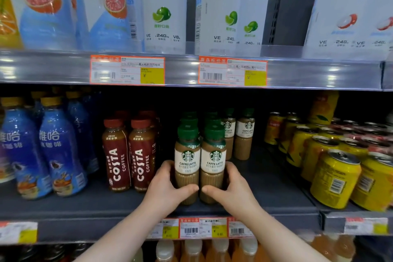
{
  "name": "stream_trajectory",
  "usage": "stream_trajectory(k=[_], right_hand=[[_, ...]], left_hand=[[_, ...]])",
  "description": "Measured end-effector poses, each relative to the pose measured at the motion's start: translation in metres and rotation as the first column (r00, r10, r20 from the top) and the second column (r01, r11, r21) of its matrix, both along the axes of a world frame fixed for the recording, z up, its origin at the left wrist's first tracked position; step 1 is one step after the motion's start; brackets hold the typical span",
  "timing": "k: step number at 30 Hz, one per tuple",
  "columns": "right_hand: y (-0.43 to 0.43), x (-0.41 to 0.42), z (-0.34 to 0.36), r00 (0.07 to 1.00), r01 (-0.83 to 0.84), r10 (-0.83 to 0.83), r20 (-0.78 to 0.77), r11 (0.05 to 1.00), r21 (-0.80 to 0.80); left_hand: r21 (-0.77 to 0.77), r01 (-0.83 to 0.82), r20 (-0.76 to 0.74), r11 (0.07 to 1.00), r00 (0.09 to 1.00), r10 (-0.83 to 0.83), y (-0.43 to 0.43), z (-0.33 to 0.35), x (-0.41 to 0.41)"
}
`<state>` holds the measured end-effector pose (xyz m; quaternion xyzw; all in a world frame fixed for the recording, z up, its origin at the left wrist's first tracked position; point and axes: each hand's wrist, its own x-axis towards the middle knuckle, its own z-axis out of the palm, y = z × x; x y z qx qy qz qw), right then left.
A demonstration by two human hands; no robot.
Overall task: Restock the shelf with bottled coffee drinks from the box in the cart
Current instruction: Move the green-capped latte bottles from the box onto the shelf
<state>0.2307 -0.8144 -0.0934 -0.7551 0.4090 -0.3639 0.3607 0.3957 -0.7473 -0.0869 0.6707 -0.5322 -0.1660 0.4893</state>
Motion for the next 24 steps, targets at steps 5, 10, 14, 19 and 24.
stream_trajectory(k=[5, 10, 14, 19, 24], right_hand=[[-0.002, 0.001, -0.001, 1.000, 0.003, -0.003, -0.009, 1.000, -0.019], [-0.004, 0.002, -0.001, 1.000, 0.003, -0.004, -0.010, 1.000, -0.024], [-0.003, 0.002, 0.000, 1.000, -0.003, 0.002, -0.011, 1.000, -0.014], [-0.001, 0.002, 0.003, 0.999, -0.005, 0.004, -0.033, 1.000, -0.016], [0.002, 0.001, 0.002, 0.999, 0.014, -0.015, -0.050, 1.000, -0.025]], left_hand=[[0.007, -0.009, 0.016, 1.000, 1.000, 0.009, -0.003, -0.002, 0.001], [0.007, -0.023, 0.036, 1.000, 0.999, 0.023, -0.003, -0.002, 0.000], [-0.017, -0.039, 0.061, 0.999, 0.997, 0.040, -0.002, 0.000, -0.003], [-0.007, -0.045, 0.052, 0.999, 0.998, 0.045, -0.001, -0.001, -0.005], [0.000, -0.112, 0.110, 0.994, 0.988, 0.111, 0.000, -0.001, -0.009]])
